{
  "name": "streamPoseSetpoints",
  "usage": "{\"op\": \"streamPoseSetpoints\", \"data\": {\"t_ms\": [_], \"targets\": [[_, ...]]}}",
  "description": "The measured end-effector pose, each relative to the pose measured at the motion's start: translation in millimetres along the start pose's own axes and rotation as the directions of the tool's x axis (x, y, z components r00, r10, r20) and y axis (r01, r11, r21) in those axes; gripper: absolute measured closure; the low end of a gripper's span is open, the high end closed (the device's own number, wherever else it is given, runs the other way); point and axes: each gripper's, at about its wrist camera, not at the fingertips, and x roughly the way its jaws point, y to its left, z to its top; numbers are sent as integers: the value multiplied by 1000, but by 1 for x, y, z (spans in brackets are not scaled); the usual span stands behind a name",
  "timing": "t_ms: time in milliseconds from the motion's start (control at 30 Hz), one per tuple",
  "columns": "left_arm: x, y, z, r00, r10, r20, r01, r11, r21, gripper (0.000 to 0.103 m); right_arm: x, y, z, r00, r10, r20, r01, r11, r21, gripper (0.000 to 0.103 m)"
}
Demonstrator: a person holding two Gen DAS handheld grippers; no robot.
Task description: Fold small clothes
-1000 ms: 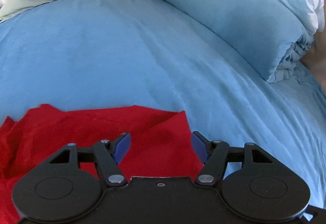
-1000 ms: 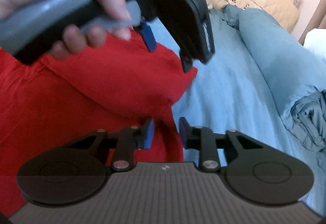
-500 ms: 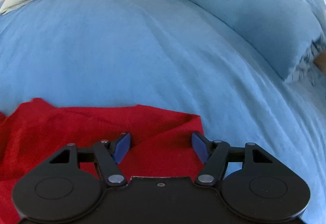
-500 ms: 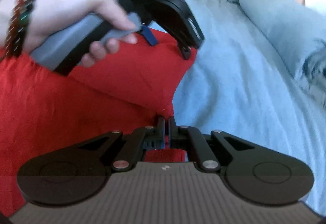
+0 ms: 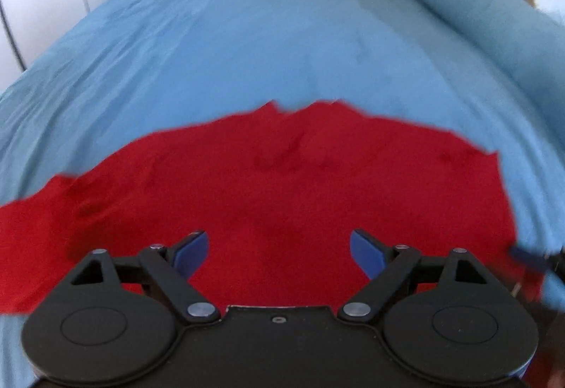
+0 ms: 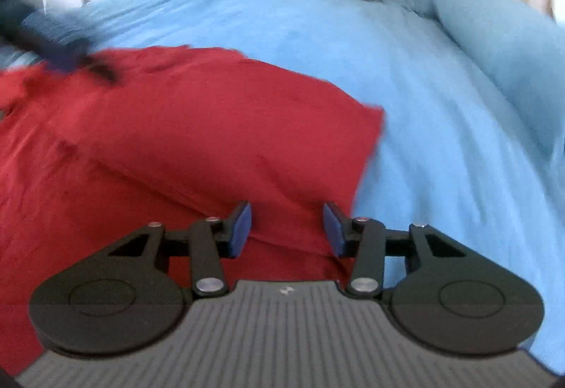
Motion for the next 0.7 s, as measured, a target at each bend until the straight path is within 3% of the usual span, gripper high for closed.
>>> {"op": "streamPoseSetpoints", "data": {"t_ms": [100, 200, 267, 367, 533, 633, 700], "targets": [[-10, 18, -17, 1000, 24, -6, -25, 999, -24, 12, 0, -8, 7, 1000, 1, -10, -1, 1000, -8, 43], [-22, 35, -33, 999, 37, -13, -38, 996, -80, 12, -19, -1, 13, 999, 1, 33, -1, 1000, -15, 41], [-31, 46, -47, 998, 54, -19, -56, 990, -126, 12, -18, 1, 16, 999, 47, 6, -47, 999, -11, 42], [-48, 62, -62, 997, 76, -23, -79, 977, -197, 12, 1, -3, 10, 996, 52, -70, -51, 999, 16, 42], [-80, 90, -73, 993, 119, 3, -114, 956, -272, 12, -10, 7, 20, 997, 45, -64, -45, 999, 4, 38], [-110, 114, -76, 987, 157, 38, -137, 940, -314, 12, -38, 23, 45, 995, 100, 14, -100, 995, -6, 21], [-131, 130, -75, 983, 177, 55, -147, 926, -348, 12, -59, 39, 65, 990, 122, 68, -120, 992, -23, 2]]}}
